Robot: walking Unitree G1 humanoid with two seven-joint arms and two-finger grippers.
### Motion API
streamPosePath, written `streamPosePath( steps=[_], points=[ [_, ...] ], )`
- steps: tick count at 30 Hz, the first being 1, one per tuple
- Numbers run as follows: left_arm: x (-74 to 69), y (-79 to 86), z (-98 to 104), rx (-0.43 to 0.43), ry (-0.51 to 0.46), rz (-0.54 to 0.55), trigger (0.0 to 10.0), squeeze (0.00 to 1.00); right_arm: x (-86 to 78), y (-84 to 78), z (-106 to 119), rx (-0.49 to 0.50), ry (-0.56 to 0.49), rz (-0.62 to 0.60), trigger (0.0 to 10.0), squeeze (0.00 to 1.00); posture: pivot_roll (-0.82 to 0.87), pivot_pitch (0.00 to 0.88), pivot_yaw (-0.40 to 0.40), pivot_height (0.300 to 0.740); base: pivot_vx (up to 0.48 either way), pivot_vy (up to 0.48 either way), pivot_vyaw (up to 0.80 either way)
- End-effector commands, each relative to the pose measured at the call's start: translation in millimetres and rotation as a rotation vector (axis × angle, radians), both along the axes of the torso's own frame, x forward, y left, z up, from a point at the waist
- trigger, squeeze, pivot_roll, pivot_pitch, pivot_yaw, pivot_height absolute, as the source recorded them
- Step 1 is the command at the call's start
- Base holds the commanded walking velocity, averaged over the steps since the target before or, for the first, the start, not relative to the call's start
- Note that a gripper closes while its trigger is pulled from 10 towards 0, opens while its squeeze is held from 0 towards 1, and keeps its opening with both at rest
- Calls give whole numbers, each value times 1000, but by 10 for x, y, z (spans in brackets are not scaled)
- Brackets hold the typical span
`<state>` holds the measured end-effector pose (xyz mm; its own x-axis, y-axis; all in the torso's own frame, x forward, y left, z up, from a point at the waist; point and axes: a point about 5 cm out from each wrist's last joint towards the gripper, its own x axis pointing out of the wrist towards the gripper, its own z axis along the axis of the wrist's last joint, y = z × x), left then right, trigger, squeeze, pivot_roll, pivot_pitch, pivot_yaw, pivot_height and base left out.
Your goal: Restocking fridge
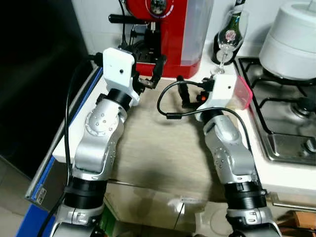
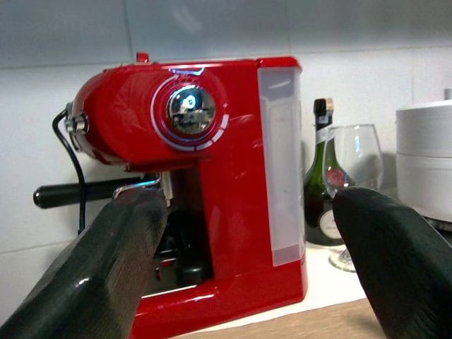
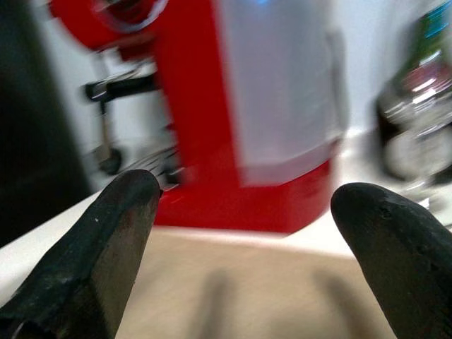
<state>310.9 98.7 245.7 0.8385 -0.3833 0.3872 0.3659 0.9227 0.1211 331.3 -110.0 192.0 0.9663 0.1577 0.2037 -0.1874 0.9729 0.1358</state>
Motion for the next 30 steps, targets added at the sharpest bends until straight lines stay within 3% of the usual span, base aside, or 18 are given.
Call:
streamPosePath(
  steps=[1, 2, 6, 14, 21, 27, 30],
  points=[
    [-13, 13, 30, -10, -9, 7, 10000, 0, -4, -110, 85, -17, -48, -72, 10000, 0, -38, 0, 27, 740, 0, 0, 0],
    [-3, 7, 18, -10, -6, 9, 10000, 0, 20, -247, 127, -49, -66, -158, 10000, 0, -45, 0, 28, 740, 0, 0, 0],
    [7, -1, 14, -14, -4, 11, 10000, 0, -1, -404, 208, -106, -114, -241, 10000, 0, -50, 0, 32, 740, 0, 0, 0],
    [11, -32, 4, -20, 4, 0, 10000, 0, -48, -528, 207, -119, -117, -302, 10000, 0, -69, 0, 40, 740, 0, 0, 0],
    [28, -42, 15, -22, 5, -4, 10000, 0, 7, -367, 150, -94, -82, -214, 10000, 0, -69, 0, 45, 740, 0, 0, 0],
    [32, -29, 21, -21, 5, -1, 10000, 0, 79, -267, 8, 36, 30, -144, 10000, 0, -58, 0, 48, 740, 0, 0, 0],
    [33, -18, 34, -18, 2, 3, 10000, 0, 83, -146, 33, 14, 15, -83, 10000, 0, -54, 0, 48, 740, 0, 0, 0]
  ],
)
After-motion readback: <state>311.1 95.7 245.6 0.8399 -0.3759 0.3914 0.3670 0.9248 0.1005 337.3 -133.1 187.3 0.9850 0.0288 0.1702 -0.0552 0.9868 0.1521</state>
